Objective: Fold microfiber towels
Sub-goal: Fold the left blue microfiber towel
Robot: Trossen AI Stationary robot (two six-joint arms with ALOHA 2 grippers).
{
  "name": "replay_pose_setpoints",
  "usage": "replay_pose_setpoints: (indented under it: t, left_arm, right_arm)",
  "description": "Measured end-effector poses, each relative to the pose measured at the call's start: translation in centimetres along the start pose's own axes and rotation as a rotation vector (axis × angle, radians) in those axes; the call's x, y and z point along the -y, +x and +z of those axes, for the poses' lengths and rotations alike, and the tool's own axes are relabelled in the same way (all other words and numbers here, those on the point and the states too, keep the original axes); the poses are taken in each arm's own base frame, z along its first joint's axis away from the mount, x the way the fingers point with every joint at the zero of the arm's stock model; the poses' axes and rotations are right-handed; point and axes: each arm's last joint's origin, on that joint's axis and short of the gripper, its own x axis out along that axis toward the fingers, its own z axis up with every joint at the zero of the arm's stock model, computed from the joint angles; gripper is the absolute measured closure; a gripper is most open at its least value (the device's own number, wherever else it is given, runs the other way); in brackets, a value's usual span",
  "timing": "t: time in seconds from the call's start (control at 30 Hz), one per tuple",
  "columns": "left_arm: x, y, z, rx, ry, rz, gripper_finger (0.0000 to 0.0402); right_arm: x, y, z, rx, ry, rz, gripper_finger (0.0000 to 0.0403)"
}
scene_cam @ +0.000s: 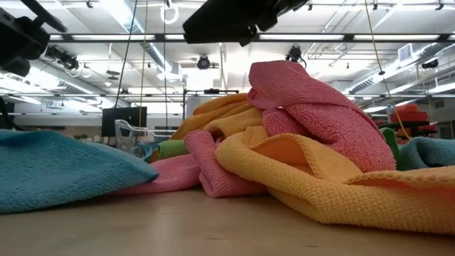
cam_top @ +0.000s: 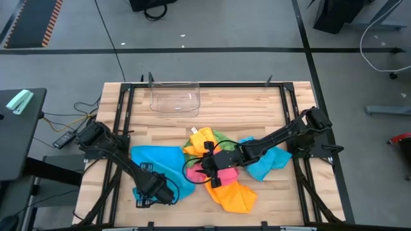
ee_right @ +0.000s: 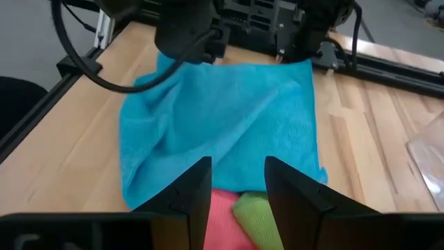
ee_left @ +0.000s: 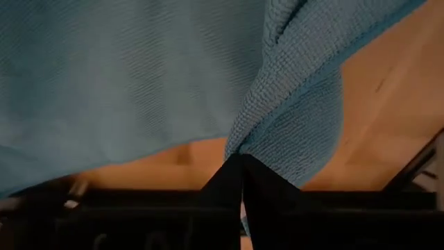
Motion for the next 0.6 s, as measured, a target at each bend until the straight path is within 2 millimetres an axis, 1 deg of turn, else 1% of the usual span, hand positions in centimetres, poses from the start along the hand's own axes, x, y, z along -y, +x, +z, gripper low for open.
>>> replay_pose_setpoints:
  t: [0.13,0.33,0.47,0.6]
  left_arm:
    - [-0.5,-0.1,0.1,-0.009,0.024,0.025,0.0395]
    - [-1.3,-0.3,0.1,-0.022,0.056,0.086,0.0384]
    - [-1.8,-0.6,-0.7,-0.088,0.064,0.127,0.0395]
    - [-2.1,-1.3,-1.5,-0.082,0.081,0.123,0.0385]
  right_arm:
    - [-0.1,0.0,0.1,0.011,0.011,0.001,0.026]
    - [-0.2,0.0,0.1,0.01,0.03,0.017,0.026]
    - [-0.2,0.0,0.0,-0.004,0.032,0.021,0.026]
    - [-0.2,0.0,-0.1,-0.013,0.03,0.022,0.026]
